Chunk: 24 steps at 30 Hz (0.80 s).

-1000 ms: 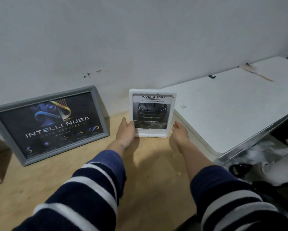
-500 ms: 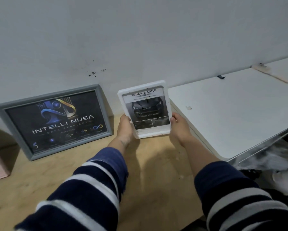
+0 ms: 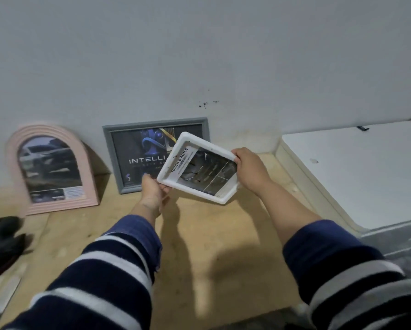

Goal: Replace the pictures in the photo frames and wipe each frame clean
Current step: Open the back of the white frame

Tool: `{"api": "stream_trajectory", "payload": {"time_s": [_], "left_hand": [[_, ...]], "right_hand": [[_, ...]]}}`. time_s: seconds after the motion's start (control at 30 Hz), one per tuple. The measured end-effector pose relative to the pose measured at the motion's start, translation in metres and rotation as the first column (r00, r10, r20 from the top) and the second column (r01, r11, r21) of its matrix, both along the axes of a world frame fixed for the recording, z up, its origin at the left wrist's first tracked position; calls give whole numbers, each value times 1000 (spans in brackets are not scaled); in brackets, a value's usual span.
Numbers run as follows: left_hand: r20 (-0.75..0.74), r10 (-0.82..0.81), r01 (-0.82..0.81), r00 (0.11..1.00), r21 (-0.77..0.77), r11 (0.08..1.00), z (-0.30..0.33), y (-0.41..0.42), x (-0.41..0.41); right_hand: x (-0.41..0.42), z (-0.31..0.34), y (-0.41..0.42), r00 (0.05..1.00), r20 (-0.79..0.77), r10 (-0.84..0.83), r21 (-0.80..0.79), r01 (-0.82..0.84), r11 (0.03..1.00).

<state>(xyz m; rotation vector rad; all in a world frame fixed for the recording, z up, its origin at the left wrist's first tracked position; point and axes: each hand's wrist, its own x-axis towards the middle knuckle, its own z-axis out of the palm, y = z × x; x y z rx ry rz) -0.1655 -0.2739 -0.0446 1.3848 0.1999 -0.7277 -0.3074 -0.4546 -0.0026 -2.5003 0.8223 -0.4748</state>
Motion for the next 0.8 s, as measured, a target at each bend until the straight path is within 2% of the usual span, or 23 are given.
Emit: {"api": "stream_trajectory", "payload": {"time_s": [0.3, 0.53, 0.8], "left_hand": [[47, -62, 46, 997, 285, 958, -15, 103, 11], [76, -143, 111, 987, 322, 940, -13, 142, 3], [85, -243, 196, 966, 373, 907, -19, 163, -8]], "right_hand": [[23, -11, 100, 985, -61, 159, -262, -170, 950], [13, -36, 158, 989, -28, 146, -471, -142, 871], [-34, -62, 198, 979, -140, 148, -526, -200, 827]]}}
